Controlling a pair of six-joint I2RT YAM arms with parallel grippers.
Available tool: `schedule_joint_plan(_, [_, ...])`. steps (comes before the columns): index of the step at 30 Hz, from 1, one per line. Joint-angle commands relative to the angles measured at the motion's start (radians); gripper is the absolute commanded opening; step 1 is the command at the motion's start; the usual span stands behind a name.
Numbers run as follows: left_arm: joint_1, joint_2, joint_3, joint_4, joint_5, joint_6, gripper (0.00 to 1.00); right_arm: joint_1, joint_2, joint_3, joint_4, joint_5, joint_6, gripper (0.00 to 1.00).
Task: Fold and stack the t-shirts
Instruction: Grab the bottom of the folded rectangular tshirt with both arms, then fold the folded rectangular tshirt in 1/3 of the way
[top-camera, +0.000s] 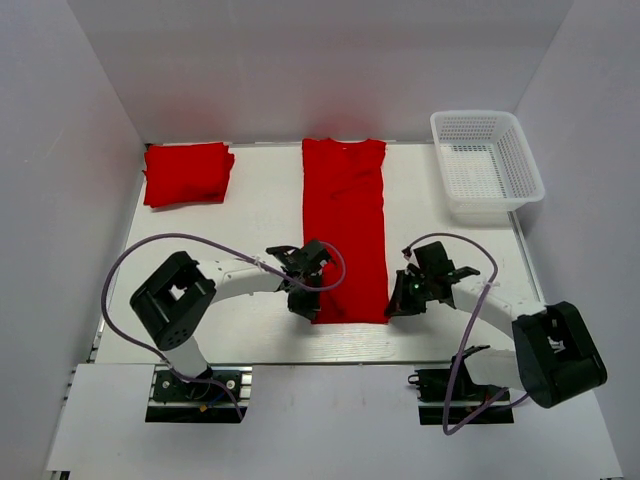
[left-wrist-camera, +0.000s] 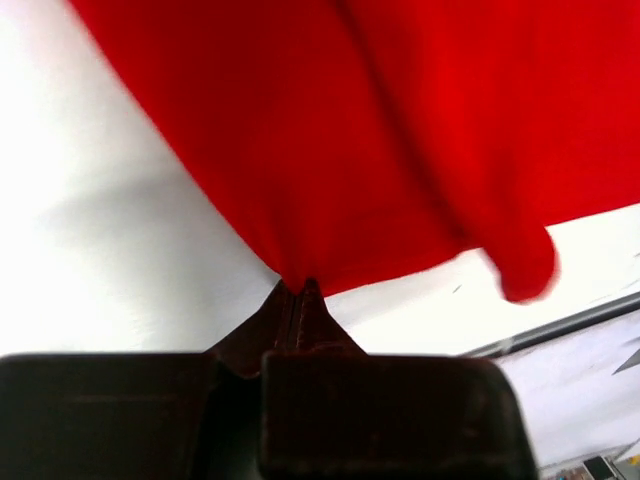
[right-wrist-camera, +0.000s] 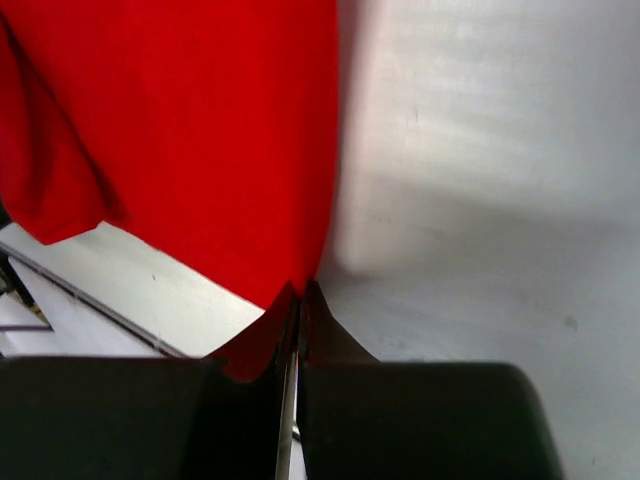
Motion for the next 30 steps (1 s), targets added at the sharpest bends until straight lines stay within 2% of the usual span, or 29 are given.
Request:
schedule_joint_plan(1, [-0.017, -0.034, -0.079, -0.155, -0.049, -0.034, 0.0, 0.004, -0.086, -0.026, -0.059, -0.049, -0.008, 0.0])
schedule_joint_plan(4, [-0.017, -0.114, -0.079, -0.146, -0.009, -0.024, 0.0, 0.005, -0.163, -0.02, -0.08, -0.083, -0.002, 0.0])
schedule_joint_plan(10, [-0.005, -0.183, 0.004, -0.233, 0.046, 0.027, 0.0, 0.005, -0.22, 0.035, -0.18, -0.091, -0.013, 0.0])
schedule_joint_plan(13, [0.005, -0.183, 0.059, -0.262, 0.057, 0.046, 0.0, 0.003, -0.231, 0.052, -0.181, -0.117, -0.013, 0.0])
schedule_joint_plan(16, [0.005, -0.137, 0.162, -0.342, 0.003, 0.065, 0.0, 0.005, -0.22, 0.074, -0.182, -0.118, -0.017, 0.0])
schedule_joint_plan(21, [0.048, -0.108, 0.205, -0.388, -0.046, 0.053, 0.0, -0.001, -0.153, 0.152, -0.171, -0.045, -0.043, 0.0])
schedule_joint_plan(25, [0.107, -0.075, 0.237, -0.362, -0.046, 0.053, 0.0, -0.001, -0.078, 0.233, -0.178, 0.003, -0.056, 0.0])
schedule_joint_plan(30, [0.192, -0.018, 0.391, -0.336, -0.107, 0.088, 0.0, -0.006, 0.03, 0.345, -0.16, 0.023, -0.082, 0.0])
